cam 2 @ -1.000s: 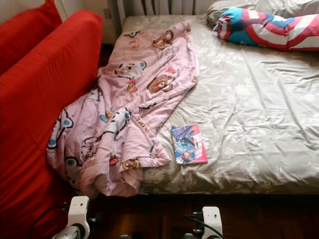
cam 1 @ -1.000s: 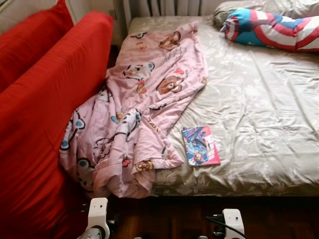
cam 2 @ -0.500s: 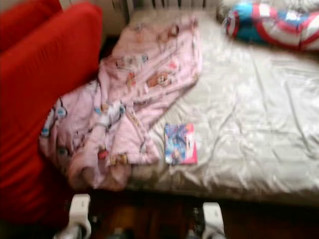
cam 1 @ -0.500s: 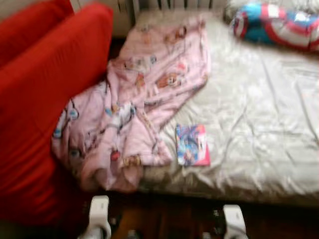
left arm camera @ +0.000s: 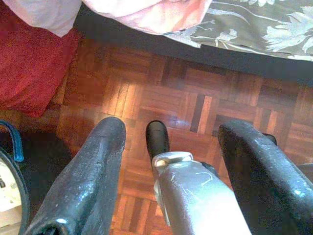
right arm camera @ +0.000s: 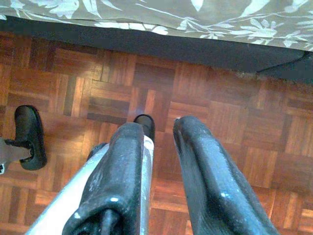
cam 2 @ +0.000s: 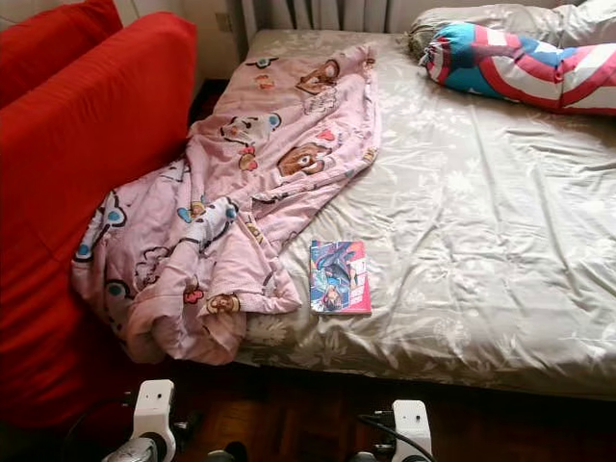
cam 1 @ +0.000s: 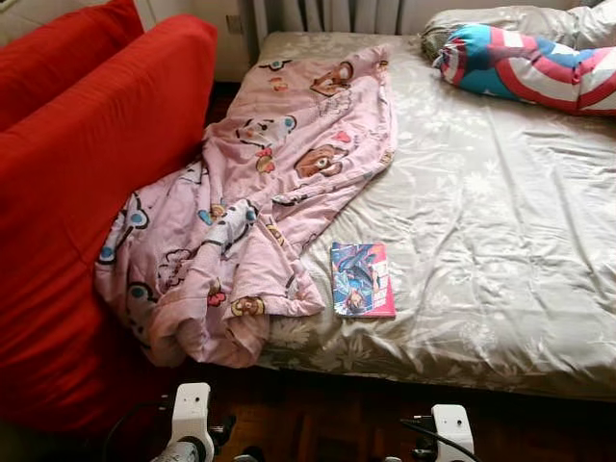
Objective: Clean up the room
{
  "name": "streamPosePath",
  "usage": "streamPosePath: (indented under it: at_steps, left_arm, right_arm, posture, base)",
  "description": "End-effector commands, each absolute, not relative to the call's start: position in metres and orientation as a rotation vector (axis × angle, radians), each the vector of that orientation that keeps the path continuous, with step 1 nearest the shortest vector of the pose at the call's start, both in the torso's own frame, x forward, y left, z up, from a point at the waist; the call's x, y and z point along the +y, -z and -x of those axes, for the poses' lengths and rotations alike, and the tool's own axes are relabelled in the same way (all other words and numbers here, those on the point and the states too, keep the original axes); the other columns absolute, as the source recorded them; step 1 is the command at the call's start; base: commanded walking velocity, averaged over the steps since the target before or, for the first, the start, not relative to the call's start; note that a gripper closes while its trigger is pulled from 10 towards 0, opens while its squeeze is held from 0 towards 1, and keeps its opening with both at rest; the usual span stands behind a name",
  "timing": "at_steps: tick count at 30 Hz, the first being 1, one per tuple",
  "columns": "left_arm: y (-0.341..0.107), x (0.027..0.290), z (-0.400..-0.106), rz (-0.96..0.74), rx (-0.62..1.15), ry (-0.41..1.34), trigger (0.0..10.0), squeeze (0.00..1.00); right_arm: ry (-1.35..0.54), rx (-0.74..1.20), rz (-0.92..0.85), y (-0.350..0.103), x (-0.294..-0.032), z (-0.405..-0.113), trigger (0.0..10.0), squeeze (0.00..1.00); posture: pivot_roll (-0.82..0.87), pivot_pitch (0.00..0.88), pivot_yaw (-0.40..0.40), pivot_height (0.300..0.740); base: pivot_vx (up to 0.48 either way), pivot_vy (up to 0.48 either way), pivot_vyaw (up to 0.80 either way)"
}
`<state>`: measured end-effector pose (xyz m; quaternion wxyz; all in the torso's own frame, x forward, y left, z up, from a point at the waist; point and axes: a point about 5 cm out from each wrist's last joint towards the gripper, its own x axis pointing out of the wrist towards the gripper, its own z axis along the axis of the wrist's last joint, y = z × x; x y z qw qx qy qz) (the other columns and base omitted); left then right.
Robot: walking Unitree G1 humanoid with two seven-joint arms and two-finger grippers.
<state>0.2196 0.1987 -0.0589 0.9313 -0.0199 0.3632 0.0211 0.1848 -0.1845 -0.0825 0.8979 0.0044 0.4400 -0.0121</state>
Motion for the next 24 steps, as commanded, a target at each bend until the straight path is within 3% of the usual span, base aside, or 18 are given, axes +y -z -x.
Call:
streamPosePath:
  at_steps: [1,7,8,20,21,24]
  left_arm:
    - [0.0664,0.2010,-0.2072,0.046,0.789,-0.054,10.0,0.00]
    - [0.0664,0.2010,-0.2073,0.046,0.790,-0.051,10.0,0.00]
    - [0.0663,0.2009,-0.2074,0.047,0.789,-0.052,10.0,0.00]
    - [0.0662,0.2004,-0.2078,0.048,0.789,-0.052,10.0,0.00]
    - [0.0663,0.2004,-0.2078,0.048,0.789,-0.052,10.0,0.00]
    - [0.0662,0.2003,-0.2078,0.048,0.789,-0.052,10.0,0.00]
  right_arm:
    - [0.026,0.942,-0.013,0.0869,-0.1841,-0.1761,10.0,0.00]
    - [0.026,0.940,-0.015,0.0868,-0.1841,-0.1762,10.0,0.00]
    - [0.026,0.937,-0.019,0.0866,-0.1840,-0.1764,10.0,1.00]
    - [0.025,0.937,-0.020,0.0864,-0.1844,-0.1768,10.0,1.00]
    - [0.022,0.938,-0.015,0.0864,-0.1845,-0.1768,10.0,0.00]
    - [0.021,0.939,-0.014,0.0865,-0.1845,-0.1768,10.0,0.00]
  posture:
    - [0.00,0.223,0.029,0.740]
    - [0.00,0.223,0.029,0.740]
    - [0.00,0.223,0.029,0.740]
    - [0.00,0.223,0.028,0.740]
    - [0.00,0.223,0.028,0.740]
    - [0.00,0.224,0.028,0.740]
  base:
    - [0.000,0.000,0.00]
    - [0.000,0.000,0.00]
    - [0.000,0.000,0.00]
    - [0.000,0.000,0.00]
    - [0.000,0.000,0.00]
    - [0.000,0.000,0.00]
